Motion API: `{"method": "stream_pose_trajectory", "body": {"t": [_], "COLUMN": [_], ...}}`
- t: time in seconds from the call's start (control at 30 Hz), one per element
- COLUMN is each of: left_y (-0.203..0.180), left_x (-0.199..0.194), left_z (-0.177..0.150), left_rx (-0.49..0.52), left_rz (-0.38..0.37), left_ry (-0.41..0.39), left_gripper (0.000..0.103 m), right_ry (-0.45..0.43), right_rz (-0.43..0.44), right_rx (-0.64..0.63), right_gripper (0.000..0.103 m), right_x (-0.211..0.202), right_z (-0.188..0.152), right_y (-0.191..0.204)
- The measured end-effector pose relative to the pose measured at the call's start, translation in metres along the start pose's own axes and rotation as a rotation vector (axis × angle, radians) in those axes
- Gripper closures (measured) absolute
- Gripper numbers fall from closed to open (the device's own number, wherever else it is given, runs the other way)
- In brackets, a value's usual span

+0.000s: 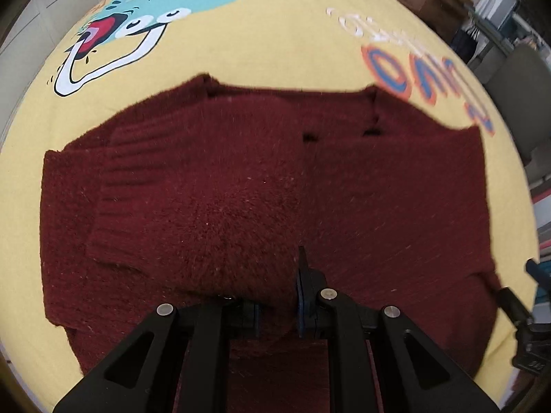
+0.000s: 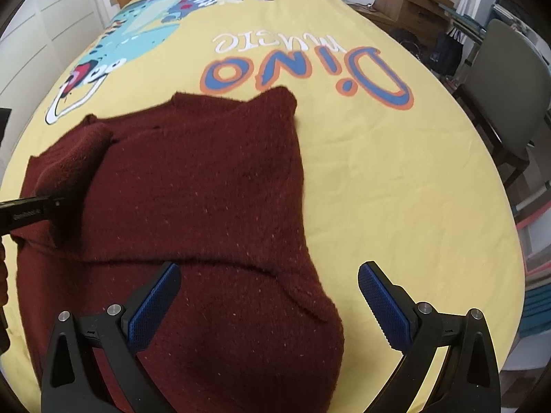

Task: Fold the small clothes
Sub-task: 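Fold the held sleeve across the sweater body with the left gripper, release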

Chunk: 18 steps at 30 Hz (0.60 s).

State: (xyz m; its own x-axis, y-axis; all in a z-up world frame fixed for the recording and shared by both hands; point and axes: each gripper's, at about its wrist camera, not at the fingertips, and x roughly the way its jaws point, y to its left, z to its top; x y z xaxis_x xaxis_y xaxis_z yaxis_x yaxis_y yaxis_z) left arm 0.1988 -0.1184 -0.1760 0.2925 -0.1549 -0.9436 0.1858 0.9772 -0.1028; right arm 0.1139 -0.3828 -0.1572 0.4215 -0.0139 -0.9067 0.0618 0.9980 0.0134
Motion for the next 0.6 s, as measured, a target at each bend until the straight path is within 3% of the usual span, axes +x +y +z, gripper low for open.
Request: {"method": "stream_pose_trajectory", "body": {"t": [0.17,0.3,0.37,0.43,0.6], "left_y": [-0.008,-0.004,-0.001,0.001,0.0], "left_x": [0.006,0.005,0.004,0.0,-0.012], "left_z": [-0.007,-0.005,-0.005,-0.006,-0.009], "left_rx": [0.065,0.051,0.037,0.048,0.094], "left_rz": [0.04,0.017,0.012,0.025,0.021], "left_ry": [-0.003,0.014,0.032,0.029,0.032], "left_gripper": [0.087,0.082,0.069,0.044,0.01], "right_ry": [0.005,0.003,-0.001,-0.004,-0.013], "right_rz": [0.013,0.019,0.024,0.025,0.03], "right_rx": [0.009,0.008,0.009,0.01,0.016], "right_gripper": [0.001,0.001,0.001,0.001,0.0], "right_x": [0.003,0.002,0.001,-0.001,-0.005], "right_z": [-0.003,-0.003,-0.003,-0.002,-0.002], "right_y": [0.0,0.001,0.002,0.002,0.002]}}
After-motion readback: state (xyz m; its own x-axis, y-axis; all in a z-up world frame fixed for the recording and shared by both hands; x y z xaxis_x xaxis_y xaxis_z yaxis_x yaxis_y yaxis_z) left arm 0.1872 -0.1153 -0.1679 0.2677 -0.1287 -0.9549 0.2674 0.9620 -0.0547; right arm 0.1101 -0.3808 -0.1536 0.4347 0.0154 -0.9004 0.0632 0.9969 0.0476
